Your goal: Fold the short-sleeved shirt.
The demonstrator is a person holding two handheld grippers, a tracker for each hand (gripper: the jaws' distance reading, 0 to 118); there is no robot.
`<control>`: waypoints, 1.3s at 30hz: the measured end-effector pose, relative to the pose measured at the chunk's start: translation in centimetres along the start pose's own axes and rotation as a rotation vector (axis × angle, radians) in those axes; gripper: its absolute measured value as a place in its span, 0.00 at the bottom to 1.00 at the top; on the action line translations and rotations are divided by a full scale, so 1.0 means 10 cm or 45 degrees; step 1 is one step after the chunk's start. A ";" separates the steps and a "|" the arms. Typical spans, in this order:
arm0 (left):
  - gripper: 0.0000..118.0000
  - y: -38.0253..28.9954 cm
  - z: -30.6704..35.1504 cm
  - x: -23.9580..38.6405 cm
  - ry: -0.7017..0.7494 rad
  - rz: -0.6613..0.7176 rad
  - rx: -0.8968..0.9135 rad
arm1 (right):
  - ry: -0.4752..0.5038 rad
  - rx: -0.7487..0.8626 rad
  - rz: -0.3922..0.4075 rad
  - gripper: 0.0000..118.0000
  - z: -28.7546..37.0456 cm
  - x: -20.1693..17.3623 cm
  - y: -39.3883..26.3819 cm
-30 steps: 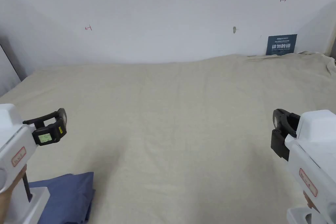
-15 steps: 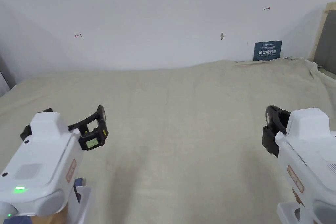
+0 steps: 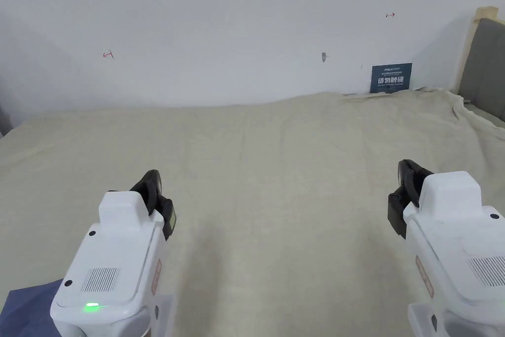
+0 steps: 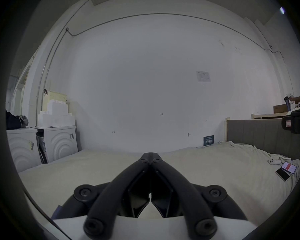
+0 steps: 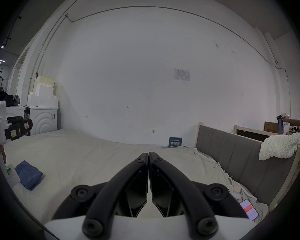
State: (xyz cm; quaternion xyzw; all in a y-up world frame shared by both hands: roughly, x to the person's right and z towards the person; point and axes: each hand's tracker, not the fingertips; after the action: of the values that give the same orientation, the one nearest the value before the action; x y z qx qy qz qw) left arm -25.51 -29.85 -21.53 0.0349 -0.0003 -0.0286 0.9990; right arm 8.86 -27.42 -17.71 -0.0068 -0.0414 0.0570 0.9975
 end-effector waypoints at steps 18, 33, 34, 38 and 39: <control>0.00 -0.03 0.01 0.06 -0.025 -0.003 -0.017 | -0.001 -0.010 -0.003 0.00 0.03 -0.03 -0.04; 0.00 -0.04 -0.01 0.08 -0.034 -0.003 -0.015 | -0.005 -0.009 0.001 0.00 0.02 -0.02 -0.04; 0.00 -0.04 -0.01 0.08 -0.034 -0.005 -0.017 | -0.005 -0.008 0.004 0.00 0.02 -0.02 -0.04; 0.00 -0.05 -0.01 0.09 -0.037 -0.007 -0.017 | -0.005 -0.010 0.006 0.00 0.02 -0.02 -0.03; 0.00 -0.05 -0.01 0.09 -0.036 -0.007 -0.019 | -0.004 -0.009 0.005 0.00 0.02 -0.02 -0.03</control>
State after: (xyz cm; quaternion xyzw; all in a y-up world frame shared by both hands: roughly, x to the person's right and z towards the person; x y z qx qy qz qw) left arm -24.65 -30.40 -21.71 0.0270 -0.0141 -0.0319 0.9990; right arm 8.66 -27.78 -17.53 -0.0105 -0.0434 0.0587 0.9973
